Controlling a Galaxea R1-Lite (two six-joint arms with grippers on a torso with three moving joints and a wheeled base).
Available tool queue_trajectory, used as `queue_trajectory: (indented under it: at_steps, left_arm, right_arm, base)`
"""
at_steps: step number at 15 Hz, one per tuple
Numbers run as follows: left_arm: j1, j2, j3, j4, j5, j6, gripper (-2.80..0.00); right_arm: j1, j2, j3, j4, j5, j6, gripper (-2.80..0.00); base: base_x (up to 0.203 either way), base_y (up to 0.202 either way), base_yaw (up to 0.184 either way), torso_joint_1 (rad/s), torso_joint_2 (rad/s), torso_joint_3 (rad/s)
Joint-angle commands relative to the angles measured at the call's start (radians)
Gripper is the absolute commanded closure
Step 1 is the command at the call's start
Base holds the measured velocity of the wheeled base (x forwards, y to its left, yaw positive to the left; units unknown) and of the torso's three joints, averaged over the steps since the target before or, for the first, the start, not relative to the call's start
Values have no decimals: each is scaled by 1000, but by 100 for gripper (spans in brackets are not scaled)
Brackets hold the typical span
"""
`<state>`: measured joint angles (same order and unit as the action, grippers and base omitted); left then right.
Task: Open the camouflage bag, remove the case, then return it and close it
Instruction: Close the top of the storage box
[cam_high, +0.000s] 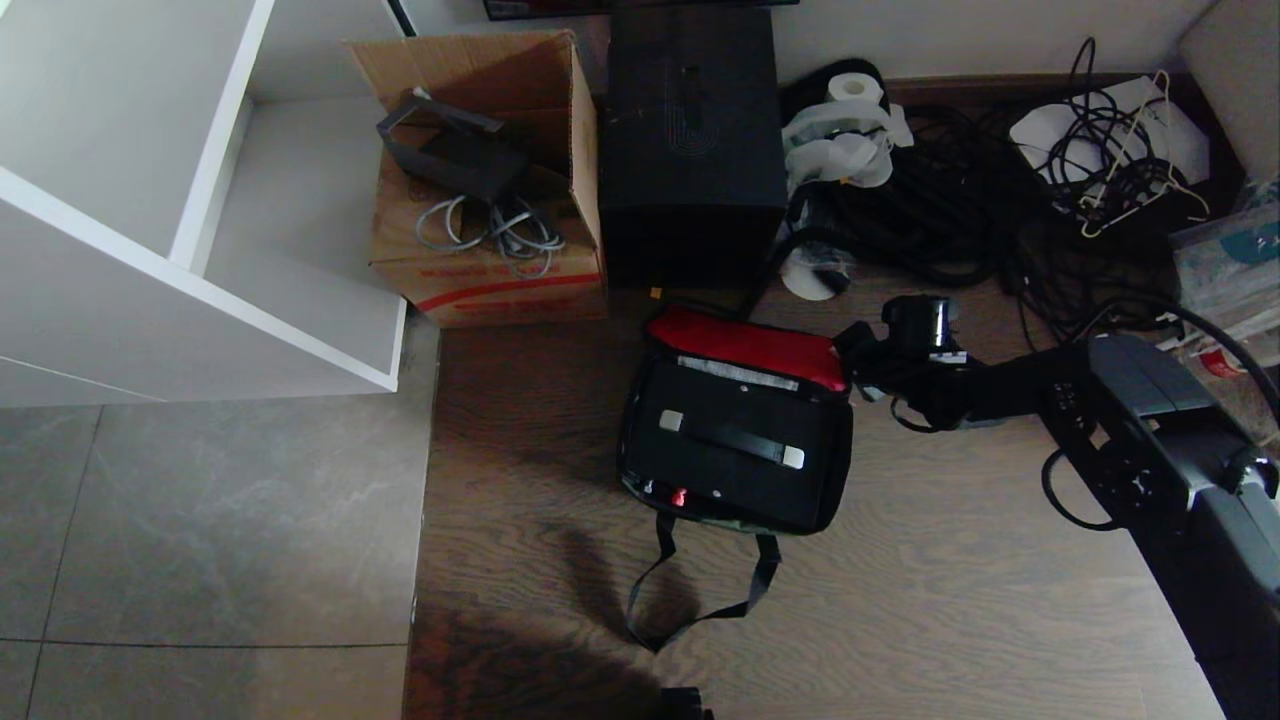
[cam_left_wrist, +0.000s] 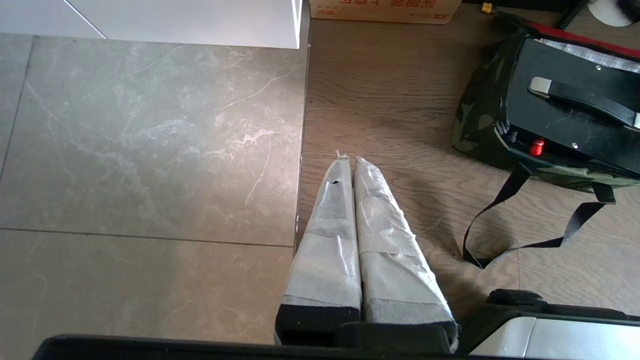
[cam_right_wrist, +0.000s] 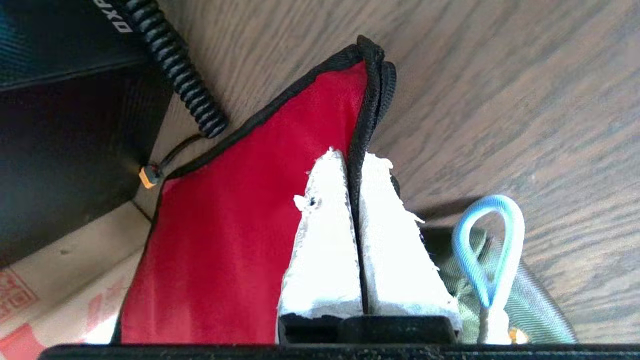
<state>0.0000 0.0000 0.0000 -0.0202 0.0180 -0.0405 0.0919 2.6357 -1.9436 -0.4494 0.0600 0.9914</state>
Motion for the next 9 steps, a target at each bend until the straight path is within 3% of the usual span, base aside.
queue_trajectory:
  at_steps: [1,9]
  left_arm:
    - [0,-2,10,0,0,-1,0]
    - [0,-2,9,0,0,-1,0]
  right_arm:
    - [0,-15,3,-7,-3,-58,0]
    - [0,-251,265,-19,40,-187,0]
  base:
    - [0,0,0,0,0,0]
    - [0,0,0,0,0,0]
